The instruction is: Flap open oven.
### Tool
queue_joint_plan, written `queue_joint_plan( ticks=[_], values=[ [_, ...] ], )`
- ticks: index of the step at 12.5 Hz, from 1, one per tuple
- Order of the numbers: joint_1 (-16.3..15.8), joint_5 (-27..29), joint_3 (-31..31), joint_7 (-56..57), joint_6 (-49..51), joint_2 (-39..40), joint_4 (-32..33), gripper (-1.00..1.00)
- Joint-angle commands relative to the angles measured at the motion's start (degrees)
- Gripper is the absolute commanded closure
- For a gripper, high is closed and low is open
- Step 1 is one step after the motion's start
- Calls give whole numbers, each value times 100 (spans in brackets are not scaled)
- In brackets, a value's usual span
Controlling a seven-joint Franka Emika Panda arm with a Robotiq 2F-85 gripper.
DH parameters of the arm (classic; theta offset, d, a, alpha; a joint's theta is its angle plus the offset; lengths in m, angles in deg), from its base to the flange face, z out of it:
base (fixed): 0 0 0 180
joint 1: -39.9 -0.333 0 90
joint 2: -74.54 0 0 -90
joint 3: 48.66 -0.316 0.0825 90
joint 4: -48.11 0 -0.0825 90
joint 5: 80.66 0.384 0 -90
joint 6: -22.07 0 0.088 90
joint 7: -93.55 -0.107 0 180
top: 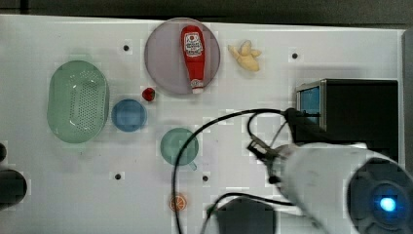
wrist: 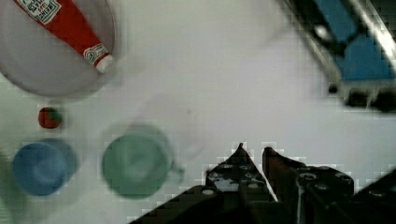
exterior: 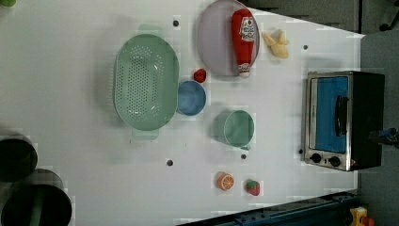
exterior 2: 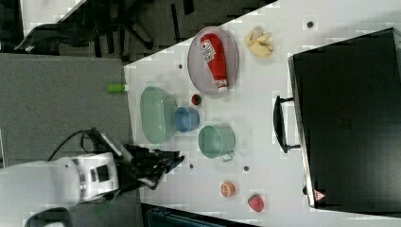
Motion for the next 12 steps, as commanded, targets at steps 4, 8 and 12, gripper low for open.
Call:
queue_joint_plan(
  ticks=[4, 8, 12],
  values=[
    [334, -535, 751, 3050, -1295, 692, 246, 65],
    [362, -535, 1104, 4271, -2270, 1353, 300, 65],
    [363, -521, 1238, 4402, -2834, 1982, 316, 65]
  ],
)
